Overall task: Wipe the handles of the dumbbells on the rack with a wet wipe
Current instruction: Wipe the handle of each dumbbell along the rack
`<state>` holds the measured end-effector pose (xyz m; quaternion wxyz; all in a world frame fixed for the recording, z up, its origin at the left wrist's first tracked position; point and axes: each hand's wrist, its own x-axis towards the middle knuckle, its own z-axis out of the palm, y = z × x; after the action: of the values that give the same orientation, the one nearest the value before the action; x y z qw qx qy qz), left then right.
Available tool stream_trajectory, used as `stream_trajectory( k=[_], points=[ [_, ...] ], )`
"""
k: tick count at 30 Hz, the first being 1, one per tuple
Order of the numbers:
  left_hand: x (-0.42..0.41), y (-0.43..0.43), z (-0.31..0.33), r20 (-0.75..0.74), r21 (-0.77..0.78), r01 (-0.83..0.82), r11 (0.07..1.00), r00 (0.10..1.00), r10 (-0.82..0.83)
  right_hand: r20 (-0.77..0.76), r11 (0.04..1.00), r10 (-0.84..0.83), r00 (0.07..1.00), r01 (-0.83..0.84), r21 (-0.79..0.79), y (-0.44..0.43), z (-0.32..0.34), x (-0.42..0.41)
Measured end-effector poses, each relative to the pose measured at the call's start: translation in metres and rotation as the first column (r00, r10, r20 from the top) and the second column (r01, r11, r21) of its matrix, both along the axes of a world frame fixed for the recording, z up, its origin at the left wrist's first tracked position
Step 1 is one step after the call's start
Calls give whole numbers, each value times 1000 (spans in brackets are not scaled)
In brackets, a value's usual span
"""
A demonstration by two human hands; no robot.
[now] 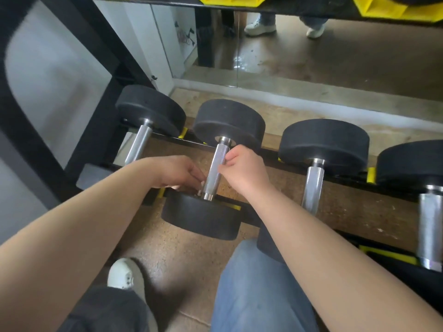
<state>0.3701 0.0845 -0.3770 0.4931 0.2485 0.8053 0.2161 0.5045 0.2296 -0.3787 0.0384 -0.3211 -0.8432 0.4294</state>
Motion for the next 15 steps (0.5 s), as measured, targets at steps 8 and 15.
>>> stream_trajectory(
  k=[8, 15],
  points=[
    [5, 41, 2, 219, 494, -585, 643, 800, 559, -11, 994, -16, 1000, 15, -104, -4, 5, 7],
    [8, 13, 2, -407, 406, -24, 913, 890, 205, -16, 992, -32, 999, 30, -119, -6, 5, 7]
  ],
)
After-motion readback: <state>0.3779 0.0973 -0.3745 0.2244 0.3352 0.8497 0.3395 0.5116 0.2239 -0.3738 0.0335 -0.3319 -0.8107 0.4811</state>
